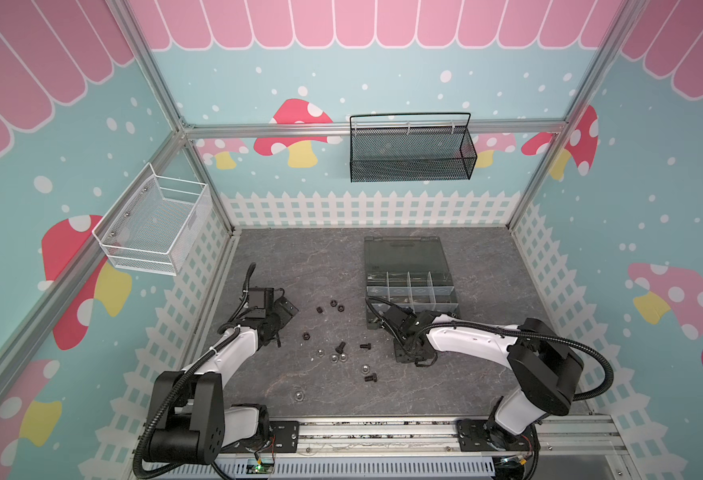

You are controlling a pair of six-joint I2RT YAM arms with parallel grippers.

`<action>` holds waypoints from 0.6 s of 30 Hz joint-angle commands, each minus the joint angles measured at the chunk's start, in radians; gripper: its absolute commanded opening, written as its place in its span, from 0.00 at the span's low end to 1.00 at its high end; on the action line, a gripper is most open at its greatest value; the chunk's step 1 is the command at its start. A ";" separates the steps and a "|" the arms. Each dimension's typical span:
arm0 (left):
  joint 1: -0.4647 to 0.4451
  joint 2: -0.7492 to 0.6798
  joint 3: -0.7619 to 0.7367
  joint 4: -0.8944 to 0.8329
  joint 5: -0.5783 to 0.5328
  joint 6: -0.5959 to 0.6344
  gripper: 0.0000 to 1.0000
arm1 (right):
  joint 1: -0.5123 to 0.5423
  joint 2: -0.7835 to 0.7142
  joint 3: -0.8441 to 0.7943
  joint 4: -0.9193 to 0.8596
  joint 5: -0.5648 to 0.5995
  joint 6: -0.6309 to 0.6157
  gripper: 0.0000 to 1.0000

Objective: Sort the screws and nuts into containers
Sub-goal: 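Carry the black bolt with the right gripper over an empty box compartment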

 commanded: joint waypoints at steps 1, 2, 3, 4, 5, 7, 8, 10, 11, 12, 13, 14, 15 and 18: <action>0.009 -0.015 0.003 0.014 0.000 -0.014 1.00 | -0.016 -0.066 0.051 -0.044 0.061 -0.023 0.20; 0.008 -0.014 0.001 0.014 -0.001 -0.014 1.00 | -0.025 -0.077 0.057 -0.044 0.064 -0.033 0.20; 0.009 -0.013 0.001 0.014 -0.001 -0.013 1.00 | -0.038 -0.090 0.065 -0.045 0.069 -0.047 0.20; 0.008 -0.013 -0.001 0.014 -0.002 -0.013 1.00 | -0.054 -0.104 0.071 -0.043 0.072 -0.062 0.20; 0.009 -0.013 -0.002 0.014 -0.002 -0.013 1.00 | -0.070 -0.116 0.078 -0.043 0.074 -0.078 0.20; 0.008 -0.012 -0.004 0.016 -0.001 -0.012 1.00 | -0.116 -0.143 0.093 -0.036 0.081 -0.118 0.20; 0.008 -0.013 -0.004 0.016 -0.001 -0.011 1.00 | -0.139 -0.154 0.100 -0.031 0.084 -0.134 0.20; 0.009 -0.015 -0.004 0.016 0.001 -0.011 1.00 | -0.198 -0.177 0.111 -0.011 0.085 -0.184 0.20; 0.008 -0.019 -0.004 0.016 0.001 -0.012 1.00 | -0.224 -0.186 0.113 -0.001 0.084 -0.200 0.20; 0.008 -0.021 -0.004 0.016 0.002 -0.011 1.00 | -0.256 -0.196 0.117 0.012 0.085 -0.224 0.20; 0.008 -0.027 -0.006 0.016 0.003 -0.010 1.00 | -0.283 -0.203 0.120 0.024 0.088 -0.242 0.20; 0.008 -0.031 -0.006 0.017 0.003 -0.011 1.00 | -0.308 -0.209 0.122 0.034 0.092 -0.256 0.21; 0.009 -0.036 -0.008 0.016 0.003 -0.011 1.00 | -0.335 -0.212 0.125 0.050 0.091 -0.271 0.21; 0.008 -0.044 -0.007 0.016 0.005 -0.008 1.00 | -0.399 -0.208 0.135 0.094 0.075 -0.314 0.21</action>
